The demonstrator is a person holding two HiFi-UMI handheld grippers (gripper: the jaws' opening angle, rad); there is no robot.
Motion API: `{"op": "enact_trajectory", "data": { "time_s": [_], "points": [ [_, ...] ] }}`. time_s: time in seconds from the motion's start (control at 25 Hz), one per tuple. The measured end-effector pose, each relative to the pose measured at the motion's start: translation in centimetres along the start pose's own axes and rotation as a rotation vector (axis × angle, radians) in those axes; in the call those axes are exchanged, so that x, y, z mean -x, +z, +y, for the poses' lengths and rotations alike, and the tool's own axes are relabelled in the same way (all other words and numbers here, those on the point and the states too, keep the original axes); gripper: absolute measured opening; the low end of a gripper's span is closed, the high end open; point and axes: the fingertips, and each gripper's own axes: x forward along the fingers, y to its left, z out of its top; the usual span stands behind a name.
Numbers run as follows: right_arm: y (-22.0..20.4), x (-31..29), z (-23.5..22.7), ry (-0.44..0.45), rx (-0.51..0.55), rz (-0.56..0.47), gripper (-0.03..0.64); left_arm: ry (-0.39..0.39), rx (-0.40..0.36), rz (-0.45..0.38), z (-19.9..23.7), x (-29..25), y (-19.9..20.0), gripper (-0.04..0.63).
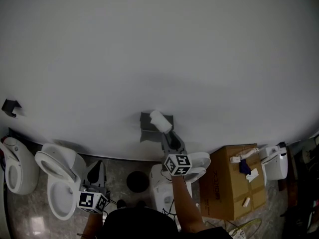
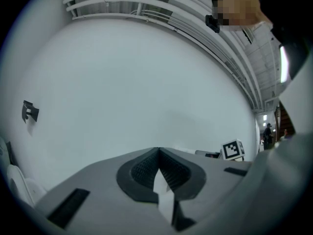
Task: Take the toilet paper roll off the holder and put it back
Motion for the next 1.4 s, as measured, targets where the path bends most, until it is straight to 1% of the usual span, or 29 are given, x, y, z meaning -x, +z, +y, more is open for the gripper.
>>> {"op": "enact_trajectory", "data": {
  "time_s": [0.12,0.2,0.24,0.36,0.48,0.64,0.76,0.84,0.92,0.96,1.16,1.4],
  "points": [
    [0.7,1.1,0.6,-0.006,0.034,-0.014,0.144,-0.009,-0.020,0.002,-0.3,0.2,-0.4,0.003],
    [1.3,2.0,1.1,-0.016,0.053,-0.032,0.127,-0.022,-0.025,0.023,-0.5,0.5,-0.9,0.003],
    [1.7,2.5,1.4,-0.023,0.060,-0.045,0.114,-0.024,-0.027,0.027,-0.5,0.6,-0.8,0.003],
    [3.1,4.3,2.5,-0.038,0.083,-0.092,0.062,-0.014,-0.071,-0.026,0.6,1.0,-1.3,0.003],
    [4.5,6.7,3.2,-0.066,0.115,-0.135,0.005,-0.016,-0.072,-0.016,0.0,0.9,-1.1,0.003],
    [4.8,9.5,3.8,-0.085,0.138,-0.152,0.003,-0.024,-0.075,-0.004,-0.2,1.4,-1.1,0.003],
    [5.1,11.3,3.9,-0.102,0.131,-0.162,0.003,-0.034,-0.098,-0.024,-0.1,1.9,-1.5,0.003],
    [5.3,12.4,4.0,-0.110,0.129,-0.164,0.003,-0.042,-0.068,-0.001,-1.1,2.0,-0.3,0.003],
    [5.7,13.4,4.3,-0.120,0.135,-0.163,0.003,-0.045,-0.053,-0.004,-1.4,2.2,0.2,0.003],
    [5.9,13.9,4.4,-0.127,0.139,-0.164,0.003,-0.047,-0.055,-0.011,-1.5,2.4,0.2,0.003],
    [5.7,15.6,4.5,-0.162,0.158,-0.174,0.003,-0.063,-0.056,0.009,-2.3,3.1,1.0,0.003],
    [5.6,16.8,4.8,-0.187,0.178,-0.183,0.002,-0.064,-0.064,0.006,-2.0,3.8,1.3,0.003]
  ]
}}
